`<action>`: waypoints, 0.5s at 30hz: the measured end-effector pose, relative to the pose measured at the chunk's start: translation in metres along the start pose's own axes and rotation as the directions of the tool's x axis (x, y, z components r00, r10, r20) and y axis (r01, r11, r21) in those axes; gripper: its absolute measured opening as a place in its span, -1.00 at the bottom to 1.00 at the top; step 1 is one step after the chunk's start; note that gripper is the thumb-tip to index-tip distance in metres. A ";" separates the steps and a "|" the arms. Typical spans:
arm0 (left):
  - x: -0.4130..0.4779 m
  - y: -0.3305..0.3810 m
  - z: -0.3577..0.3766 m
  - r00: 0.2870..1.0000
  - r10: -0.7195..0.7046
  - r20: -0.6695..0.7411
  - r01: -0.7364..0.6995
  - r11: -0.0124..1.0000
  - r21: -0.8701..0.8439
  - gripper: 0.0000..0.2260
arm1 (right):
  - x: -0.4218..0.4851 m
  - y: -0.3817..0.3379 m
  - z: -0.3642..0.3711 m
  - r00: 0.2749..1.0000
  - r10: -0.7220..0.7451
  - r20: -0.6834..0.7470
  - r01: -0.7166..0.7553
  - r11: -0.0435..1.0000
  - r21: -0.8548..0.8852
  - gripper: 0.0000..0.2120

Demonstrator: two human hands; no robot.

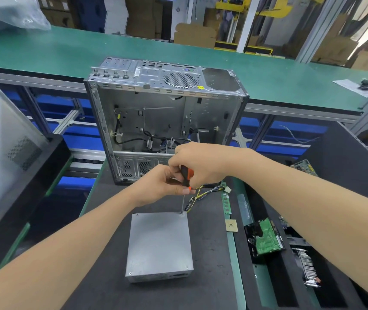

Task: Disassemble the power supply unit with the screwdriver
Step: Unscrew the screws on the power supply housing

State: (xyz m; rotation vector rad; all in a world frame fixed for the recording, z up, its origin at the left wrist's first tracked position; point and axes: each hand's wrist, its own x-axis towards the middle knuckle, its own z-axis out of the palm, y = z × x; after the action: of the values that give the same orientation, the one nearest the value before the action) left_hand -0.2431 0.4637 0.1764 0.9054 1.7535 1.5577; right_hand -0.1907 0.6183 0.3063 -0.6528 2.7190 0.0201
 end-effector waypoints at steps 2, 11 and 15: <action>0.000 -0.001 0.000 1.000 -0.003 0.005 0.003 1.000 0.010 -0.67 | -0.002 -0.001 0.001 1.000 0.001 -0.007 -0.001 1.000 0.013 -0.81; 0.002 0.004 0.002 0.994 0.078 0.076 -0.075 0.997 -0.034 -0.77 | 0.008 -0.012 0.016 0.875 0.442 -0.196 -0.445 0.895 0.033 -0.56; 0.000 -0.003 -0.001 0.998 0.008 0.065 -0.001 0.995 -0.099 -0.75 | 0.004 -0.009 0.007 0.955 0.271 -0.122 -0.271 0.962 0.016 -0.82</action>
State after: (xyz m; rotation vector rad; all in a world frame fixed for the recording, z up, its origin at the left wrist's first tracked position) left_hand -0.2448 0.4629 0.1734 0.9019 1.6149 1.5853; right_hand -0.1878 0.6088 0.2987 -0.2841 2.9080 0.0495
